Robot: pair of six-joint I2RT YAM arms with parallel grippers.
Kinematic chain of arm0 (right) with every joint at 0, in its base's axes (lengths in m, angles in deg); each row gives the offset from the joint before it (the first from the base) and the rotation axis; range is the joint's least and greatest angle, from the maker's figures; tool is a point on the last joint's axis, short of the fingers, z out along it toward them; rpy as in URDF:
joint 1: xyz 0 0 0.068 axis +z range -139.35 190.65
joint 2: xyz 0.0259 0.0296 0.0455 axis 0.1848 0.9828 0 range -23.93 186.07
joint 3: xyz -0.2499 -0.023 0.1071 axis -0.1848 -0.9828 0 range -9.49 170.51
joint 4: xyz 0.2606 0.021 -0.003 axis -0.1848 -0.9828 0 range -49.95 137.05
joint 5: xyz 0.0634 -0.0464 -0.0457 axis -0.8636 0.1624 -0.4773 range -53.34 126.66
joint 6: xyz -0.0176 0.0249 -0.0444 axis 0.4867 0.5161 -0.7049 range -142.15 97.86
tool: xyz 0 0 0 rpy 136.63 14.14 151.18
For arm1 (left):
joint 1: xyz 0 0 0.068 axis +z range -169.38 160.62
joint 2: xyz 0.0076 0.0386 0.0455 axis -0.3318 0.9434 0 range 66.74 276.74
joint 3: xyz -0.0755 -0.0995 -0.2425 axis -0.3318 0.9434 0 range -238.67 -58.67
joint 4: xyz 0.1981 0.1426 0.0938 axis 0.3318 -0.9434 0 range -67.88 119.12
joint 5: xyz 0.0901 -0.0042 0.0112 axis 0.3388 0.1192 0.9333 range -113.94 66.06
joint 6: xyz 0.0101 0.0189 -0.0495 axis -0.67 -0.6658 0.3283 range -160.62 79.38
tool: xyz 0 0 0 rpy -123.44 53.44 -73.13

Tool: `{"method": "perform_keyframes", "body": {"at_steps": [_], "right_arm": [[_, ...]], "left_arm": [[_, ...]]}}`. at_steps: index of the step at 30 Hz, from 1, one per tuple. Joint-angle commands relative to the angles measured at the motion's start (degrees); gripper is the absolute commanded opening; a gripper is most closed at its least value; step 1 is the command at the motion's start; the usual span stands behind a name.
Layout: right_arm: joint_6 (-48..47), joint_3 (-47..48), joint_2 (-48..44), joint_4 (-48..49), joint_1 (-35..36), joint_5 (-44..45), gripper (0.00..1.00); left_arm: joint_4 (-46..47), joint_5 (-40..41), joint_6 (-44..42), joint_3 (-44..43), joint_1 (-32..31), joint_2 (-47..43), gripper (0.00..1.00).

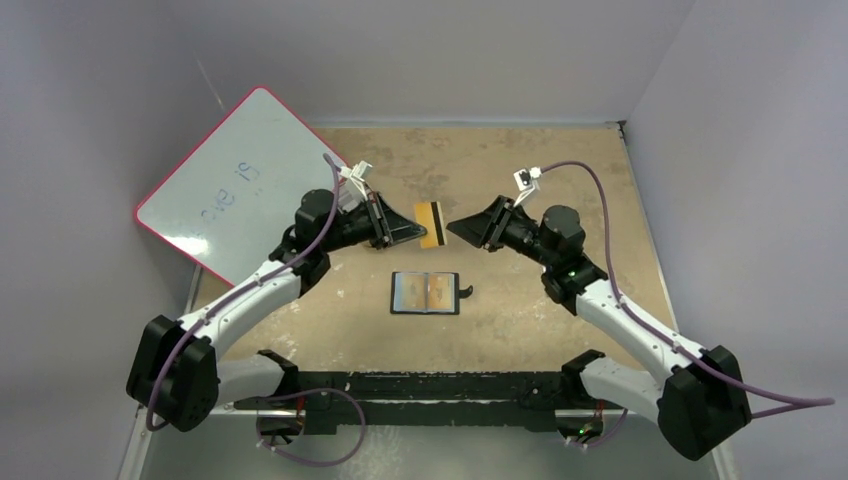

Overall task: Put the credit cards into the card holder
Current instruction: Pick up the credit card from the storage box.

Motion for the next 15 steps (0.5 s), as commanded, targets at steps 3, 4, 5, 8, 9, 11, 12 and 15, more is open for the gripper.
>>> {"method": "perform_keyframes", "body": {"at_steps": [3,4,5,8,9,11,12,15], "right_arm": [[4.0,-0.4,1.5,12.0,-0.7,-8.1,0.36],[4.4,-0.6,1.7,13.1,-0.8,-8.9,0.35],[4.8,-0.7,1.8,14.0,-0.8,-9.3,0.34],[5.6,-1.1,2.1,15.1,-0.9,-9.9,0.30],[5.6,-1.1,2.2,15.2,-0.9,-10.1,0.29],[5.7,-1.1,2.4,15.1,-0.9,-10.3,0.26],[5.6,-1.0,2.4,15.1,-0.9,-10.4,0.24],[5.6,-1.0,2.7,15.2,-0.9,-10.9,0.22]], "left_arm": [[19.2,-6.0,11.5,3.9,0.4,-2.6,0.00],[19.3,-6.1,11.5,4.2,0.4,-2.7,0.00],[19.6,-6.2,11.5,4.6,0.4,-2.8,0.00],[20.7,-6.7,12.1,5.6,0.4,-2.7,0.00],[21.2,-6.8,12.3,5.9,0.4,-2.6,0.00],[22.0,-6.9,12.7,6.6,0.4,-2.6,0.00],[22.0,-6.9,12.8,6.9,0.4,-2.5,0.00],[23.6,-6.9,13.6,7.9,0.4,-2.2,0.00]]}}
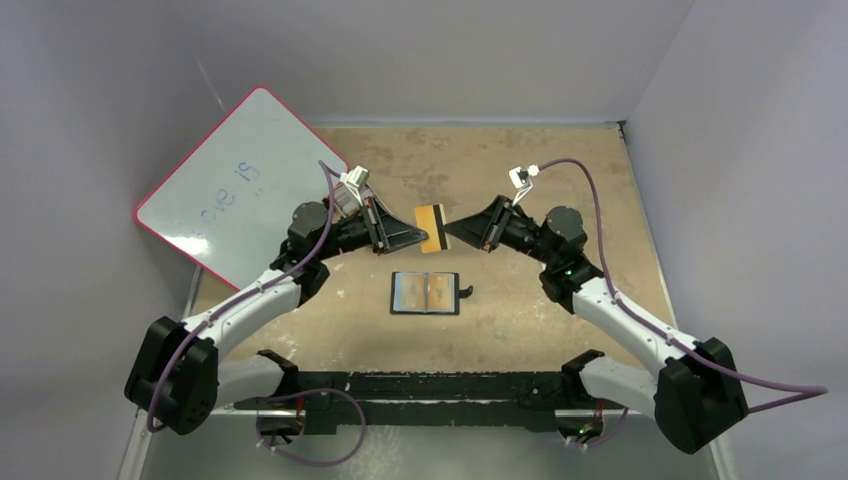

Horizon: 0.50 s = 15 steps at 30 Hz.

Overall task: Put the credit cards into the card holder
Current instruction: Pick up the credit card from the storage box.

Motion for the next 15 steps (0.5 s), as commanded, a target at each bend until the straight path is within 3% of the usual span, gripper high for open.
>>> {"method": "perform_keyframes", "body": {"at_steps": [1,12,13,15], "right_arm": [[0.7,-0.1,0.5,4.4,-0.2,-2.9,0.22],[1.3,-0.5,2.2,5.5,-0.3,-5.4,0.00],[1.5,-0.7,2.1,5.3,-0.3,-5.1,0.00],[1.7,-1.4,1.3,5.0,-0.3,-4.0,0.00]], "left_arm": [[6.4,-1.3,2.1,1.4,0.4,-0.8,0.00],[7.9,-2.4,2.8,1.9,0.4,-0.1,0.00],[7.2,-2.3,2.6,1.9,0.4,0.0,0.02],[4.0,-1.6,1.0,1.4,0.4,-0.5,0.16]]}}
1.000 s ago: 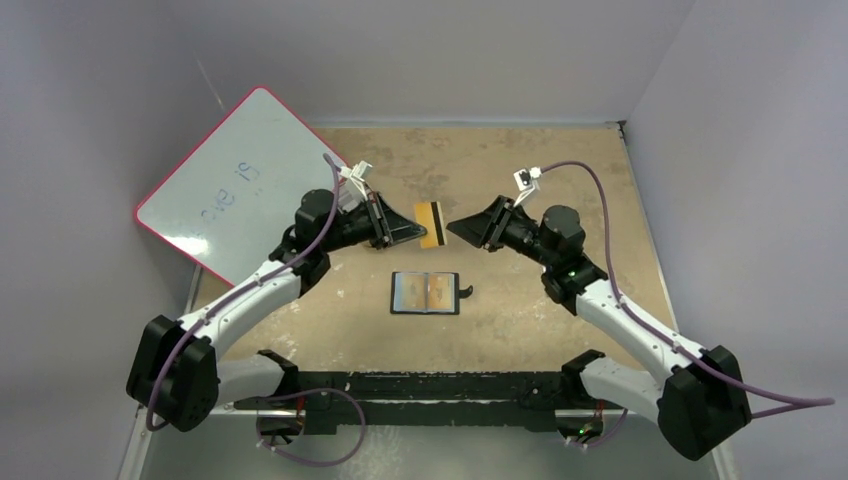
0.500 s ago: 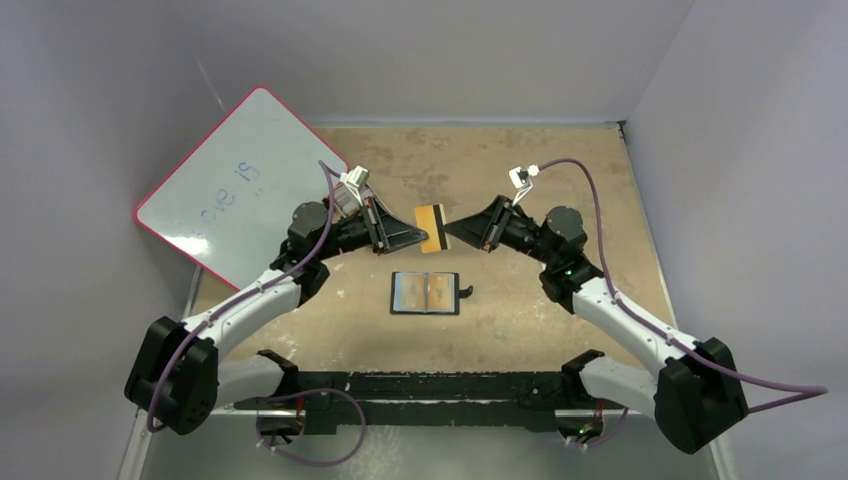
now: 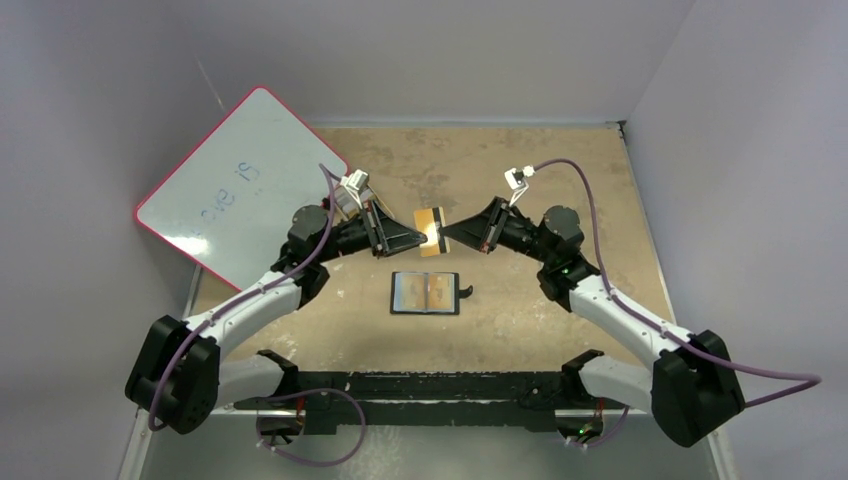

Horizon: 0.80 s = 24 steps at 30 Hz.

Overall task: Put the credit cards into the card holder
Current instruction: Pick up the credit card from the storage box.

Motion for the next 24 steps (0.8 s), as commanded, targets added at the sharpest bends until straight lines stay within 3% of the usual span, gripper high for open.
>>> {"method": "perform_keyframes", "body": {"at_steps": [1,4,6,11,16,24], "right_arm": [[0.3,-1.8,-1.5,2.2,-0.2,-0.1,0.00],[0.3,-2.9,-2.8,-0.3,-0.2,1.8,0.00],[-0.2,-3.6,-3.2,-2.2,-0.2,3.4,0.00],[-1.7,-3.8,-2.7,-8.0,0.0,9.9,0.00],[-2.9,-4.6,-2.1,-13.8,0.2,14.9,0.00],[-2.6,-7.0,3.6,-11.4,2.4,17.5,0.00]], "left_arm": [[-2.4,0.4,-2.8,-1.2,0.2,-0.9,0.24],[-16.7,4.7,-11.8,-4.6,0.2,-2.1,0.41],[-28.7,8.7,-19.3,-7.4,0.2,-2.3,0.45],[-44.8,20.6,-28.6,-10.5,0.2,-1.6,0.48],[-49.1,25.6,-30.4,-9.8,0.1,1.0,0.48],[-46.0,31.5,-28.0,-4.6,-2.5,4.3,0.43]]}}
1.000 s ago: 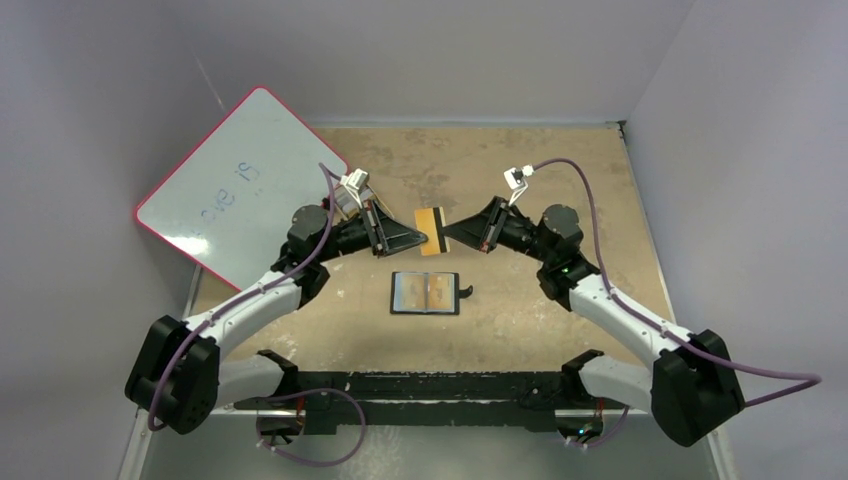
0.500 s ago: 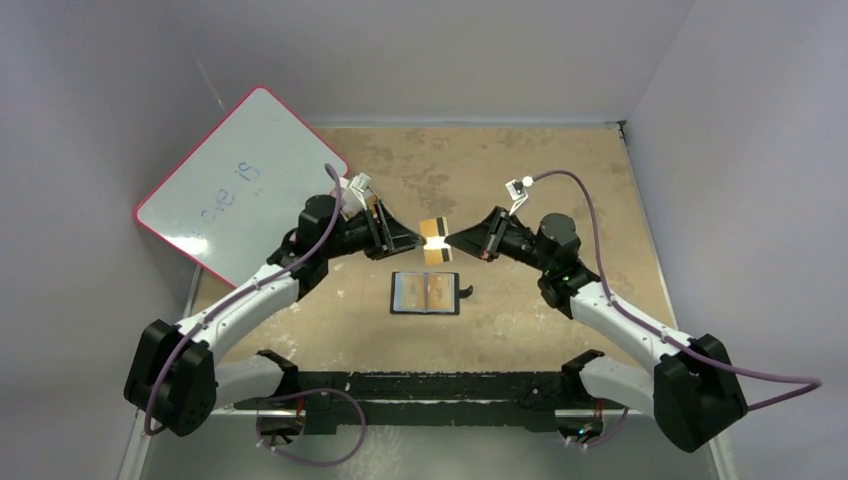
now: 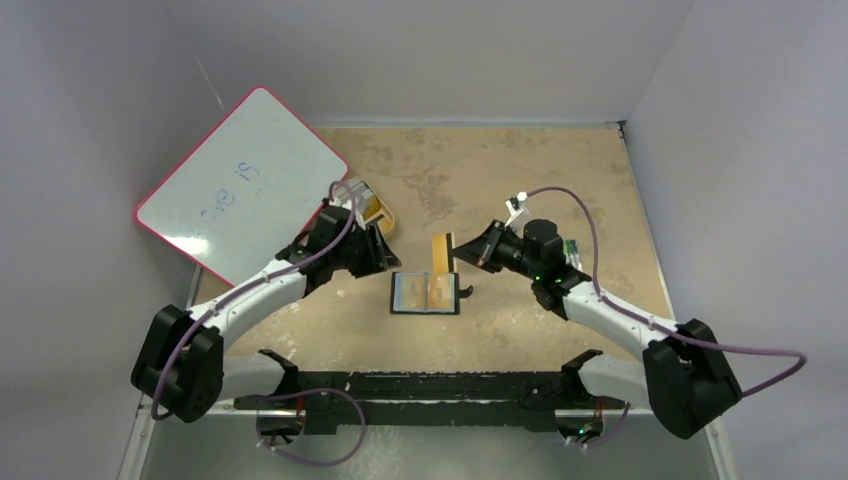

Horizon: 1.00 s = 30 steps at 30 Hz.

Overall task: Put the credit cards into the card holder
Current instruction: Pick up the credit card from the storage box, then insert the credit card into the card holder.

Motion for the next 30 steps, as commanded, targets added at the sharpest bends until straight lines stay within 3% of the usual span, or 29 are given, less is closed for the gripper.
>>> {"method": "perform_keyframes", "body": {"at_steps": [1,13,30], "right_arm": [[-0.5,-1.1,3.5,2.4,2.0,3.4,0.00],[0.9,-3.8,12.2,8.1,6.2,6.1,0.00],[2.1,-5.4,17.3,10.1,8.2,6.6,0.00]], "left_arm": [[2.1,5.3,0.0,2.7,-2.7,2.1,0.41],[6.3,11.8,1.6,4.9,-10.0,10.0,0.23],[8.4,12.2,3.3,9.2,-10.8,9.0,0.10]]}}
